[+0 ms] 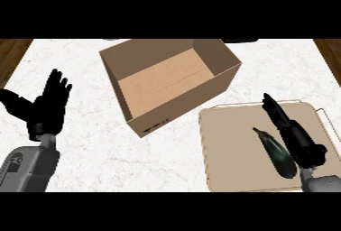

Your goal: Pick the eggplant from the tray and place it in the cardboard box

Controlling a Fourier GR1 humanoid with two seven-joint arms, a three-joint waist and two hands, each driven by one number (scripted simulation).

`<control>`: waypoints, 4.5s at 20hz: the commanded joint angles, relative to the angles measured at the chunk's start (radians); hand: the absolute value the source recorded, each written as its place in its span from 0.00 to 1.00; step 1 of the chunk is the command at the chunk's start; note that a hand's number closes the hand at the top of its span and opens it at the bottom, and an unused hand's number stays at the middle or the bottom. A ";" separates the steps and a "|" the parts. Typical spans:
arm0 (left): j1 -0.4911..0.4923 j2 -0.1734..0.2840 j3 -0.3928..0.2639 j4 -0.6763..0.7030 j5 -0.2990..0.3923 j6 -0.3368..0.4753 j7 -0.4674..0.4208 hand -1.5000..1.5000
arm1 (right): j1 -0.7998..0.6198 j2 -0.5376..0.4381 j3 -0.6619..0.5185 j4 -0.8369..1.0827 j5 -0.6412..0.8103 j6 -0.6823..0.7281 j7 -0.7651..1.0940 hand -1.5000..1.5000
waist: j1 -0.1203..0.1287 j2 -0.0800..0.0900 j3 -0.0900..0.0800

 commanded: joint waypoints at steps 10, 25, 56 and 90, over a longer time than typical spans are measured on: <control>0.093 0.232 -0.126 0.057 -0.296 -0.026 -0.045 0.50 | -0.091 -0.402 0.182 0.042 0.281 0.430 -0.186 0.00 | 0.033 -0.011 0.008; 0.112 0.217 -0.141 0.041 -0.347 -0.017 -0.051 0.50 | -0.338 -0.520 0.241 0.455 0.441 0.505 -0.697 0.00 | 0.057 -0.006 0.005; 0.183 0.198 -0.034 -0.037 -0.410 -0.054 -0.032 0.50 | -0.591 -0.220 0.556 0.729 0.903 0.446 -0.641 0.00 | 0.011 -0.018 0.002; 0.200 0.105 -0.003 -0.075 -0.502 -0.075 0.006 0.50 | -0.394 -0.168 0.474 0.442 0.986 0.252 -0.425 1.00 | 0.008 -0.019 0.003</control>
